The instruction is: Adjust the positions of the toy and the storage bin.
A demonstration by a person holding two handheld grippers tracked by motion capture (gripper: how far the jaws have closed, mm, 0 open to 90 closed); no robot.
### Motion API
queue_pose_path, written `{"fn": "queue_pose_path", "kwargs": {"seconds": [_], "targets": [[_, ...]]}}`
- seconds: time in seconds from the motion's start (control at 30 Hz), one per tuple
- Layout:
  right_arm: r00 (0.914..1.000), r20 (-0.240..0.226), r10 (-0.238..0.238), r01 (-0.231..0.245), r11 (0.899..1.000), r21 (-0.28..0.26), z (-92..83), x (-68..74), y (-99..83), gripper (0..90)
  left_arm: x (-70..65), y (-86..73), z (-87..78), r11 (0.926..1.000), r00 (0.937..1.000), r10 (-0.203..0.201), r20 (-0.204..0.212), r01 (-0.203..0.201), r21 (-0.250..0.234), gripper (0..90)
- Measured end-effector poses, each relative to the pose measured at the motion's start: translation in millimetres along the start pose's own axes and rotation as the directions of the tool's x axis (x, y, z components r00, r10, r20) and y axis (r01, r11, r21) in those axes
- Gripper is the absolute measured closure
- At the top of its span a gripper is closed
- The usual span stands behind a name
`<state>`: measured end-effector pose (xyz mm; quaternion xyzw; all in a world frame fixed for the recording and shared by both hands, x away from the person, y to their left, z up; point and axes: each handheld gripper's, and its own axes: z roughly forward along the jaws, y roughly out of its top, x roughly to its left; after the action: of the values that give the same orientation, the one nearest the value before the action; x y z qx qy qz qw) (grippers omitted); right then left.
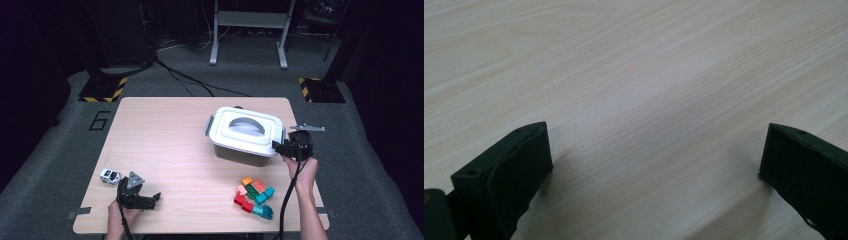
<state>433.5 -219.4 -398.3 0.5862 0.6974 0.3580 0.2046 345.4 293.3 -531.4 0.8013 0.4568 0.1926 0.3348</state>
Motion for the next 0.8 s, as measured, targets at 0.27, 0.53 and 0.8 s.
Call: {"fn": "queue_pose_path", "kwargs": {"seconds": [0.27,0.53,0.8], "targets": [[0.9985,0.037,-0.041,0.042,0.999,-0.035,-0.7,5.5,7.7,53.5,-0.7,-0.5,0.9,0.9999,1.0000,0.001,-0.004,-0.001,-0.014,0.5],[0.9982,0.058,-0.015,0.016,1.000,-0.015,2.3,-9.5,6.2,74.0,-0.7,-0.5,0.9,0.9999,1.0000,0.002,-0.003,-0.002,-0.015,0.6],[0.9969,0.020,0.076,-0.075,0.997,-0.018,4.3,-8.6,4.6,82.7,-0.5,-0.3,0.2,1.0000,1.0000,0.003,0.002,-0.003,-0.007,0.7]]}}
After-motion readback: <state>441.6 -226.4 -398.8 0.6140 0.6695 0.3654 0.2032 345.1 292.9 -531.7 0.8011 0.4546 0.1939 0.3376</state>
